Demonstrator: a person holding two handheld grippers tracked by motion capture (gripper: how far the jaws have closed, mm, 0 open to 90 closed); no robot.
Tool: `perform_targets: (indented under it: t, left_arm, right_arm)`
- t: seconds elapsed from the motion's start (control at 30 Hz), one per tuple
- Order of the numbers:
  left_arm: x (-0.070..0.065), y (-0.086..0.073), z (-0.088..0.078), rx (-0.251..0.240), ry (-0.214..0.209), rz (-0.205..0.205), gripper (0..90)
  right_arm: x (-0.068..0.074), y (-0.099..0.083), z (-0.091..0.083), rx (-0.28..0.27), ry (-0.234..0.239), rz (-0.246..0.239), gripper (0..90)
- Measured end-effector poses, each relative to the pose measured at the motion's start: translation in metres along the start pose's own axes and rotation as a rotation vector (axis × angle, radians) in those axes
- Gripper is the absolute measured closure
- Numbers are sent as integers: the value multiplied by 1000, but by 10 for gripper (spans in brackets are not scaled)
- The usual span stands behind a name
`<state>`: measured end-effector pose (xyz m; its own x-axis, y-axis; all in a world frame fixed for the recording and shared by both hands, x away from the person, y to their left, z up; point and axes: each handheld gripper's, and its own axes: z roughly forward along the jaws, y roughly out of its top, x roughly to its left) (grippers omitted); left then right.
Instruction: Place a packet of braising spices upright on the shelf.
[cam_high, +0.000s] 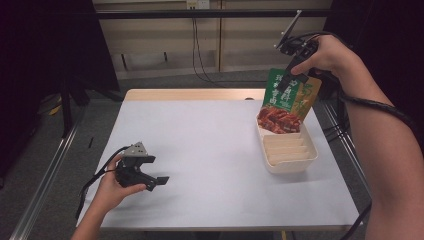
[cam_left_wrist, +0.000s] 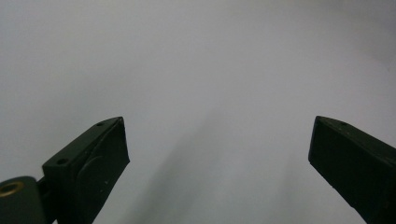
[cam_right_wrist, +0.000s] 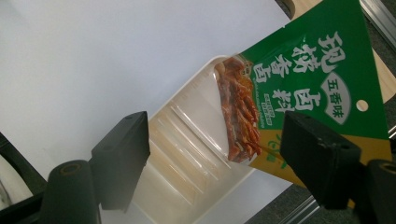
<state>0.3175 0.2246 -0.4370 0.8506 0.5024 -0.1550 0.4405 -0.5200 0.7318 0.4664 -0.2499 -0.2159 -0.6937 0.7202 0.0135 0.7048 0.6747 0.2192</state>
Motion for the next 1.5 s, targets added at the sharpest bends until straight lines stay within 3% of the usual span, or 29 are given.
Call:
perform_targets:
  t: [0.53,0.87,0.97,1.5]
  left_arm:
    - [-2,0,-4,-4,6,1,46]
    - [-2,0,-4,-15,-5,-7,46]
    - [-2,1,-6,-8,9,-4,46]
    - [-2,0,-5,-5,-1,-9,46]
  right_arm:
    - [24,11,15,-1,32,-26,231]
    - [37,13,36,6,55,-56,226]
    - [41,14,42,2,67,-61,226]
    - [60,15,65,16,73,-100,228]
